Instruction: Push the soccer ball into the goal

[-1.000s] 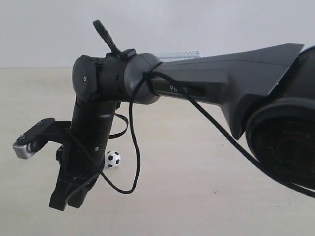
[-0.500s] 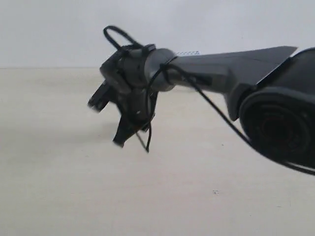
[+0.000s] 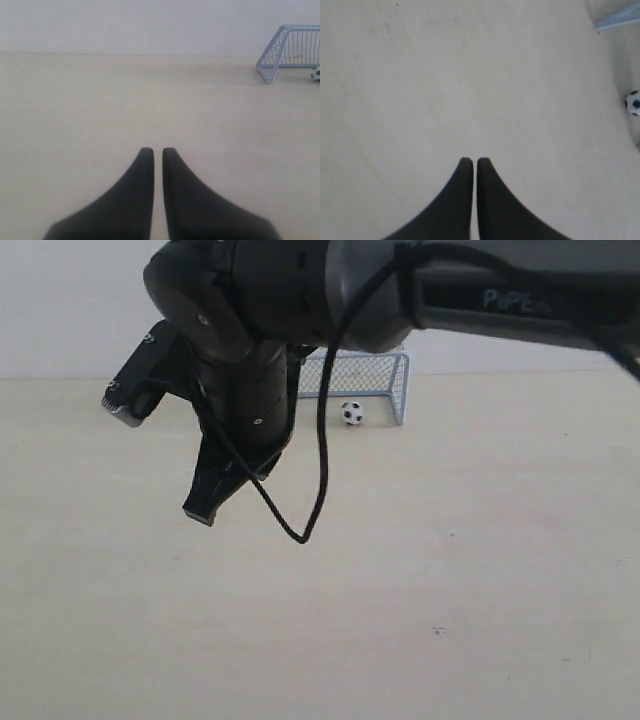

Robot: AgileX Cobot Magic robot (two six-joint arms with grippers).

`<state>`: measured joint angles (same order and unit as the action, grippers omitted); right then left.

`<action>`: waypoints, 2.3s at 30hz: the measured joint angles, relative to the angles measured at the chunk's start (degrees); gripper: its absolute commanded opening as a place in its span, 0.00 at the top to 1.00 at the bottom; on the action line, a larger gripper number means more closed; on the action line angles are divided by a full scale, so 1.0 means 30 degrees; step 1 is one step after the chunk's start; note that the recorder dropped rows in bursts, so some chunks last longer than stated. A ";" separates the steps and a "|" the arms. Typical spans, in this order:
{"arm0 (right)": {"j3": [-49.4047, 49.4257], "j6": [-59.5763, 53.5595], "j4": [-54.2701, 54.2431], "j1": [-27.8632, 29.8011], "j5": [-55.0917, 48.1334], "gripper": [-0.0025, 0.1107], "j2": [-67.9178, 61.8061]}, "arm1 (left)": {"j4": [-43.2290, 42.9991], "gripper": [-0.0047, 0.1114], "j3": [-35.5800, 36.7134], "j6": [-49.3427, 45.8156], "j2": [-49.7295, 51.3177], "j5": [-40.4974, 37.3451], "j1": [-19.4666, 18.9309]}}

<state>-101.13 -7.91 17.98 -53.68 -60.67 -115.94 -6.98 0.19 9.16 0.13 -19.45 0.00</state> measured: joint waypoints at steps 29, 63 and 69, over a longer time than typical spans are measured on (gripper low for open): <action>1.7250 1.4239 0.3784 -0.5467 0.5015 0.98 1.6143 | 0.0000 0.91 0.0000 0.0000 0.0000 0.0000 0.0000; 2.9236 2.4701 1.0556 0.7009 1.5605 0.98 2.7919 | 0.0000 0.91 0.0000 0.0000 0.0000 0.0000 0.0000; 3.3224 2.4701 1.0135 1.1433 1.6108 0.98 3.5774 | 0.0000 0.91 0.0000 0.0000 0.0000 0.0000 0.0000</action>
<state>-1.45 66.19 48.38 -19.39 -12.35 -8.62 -6.98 0.19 9.16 0.13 -19.45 0.00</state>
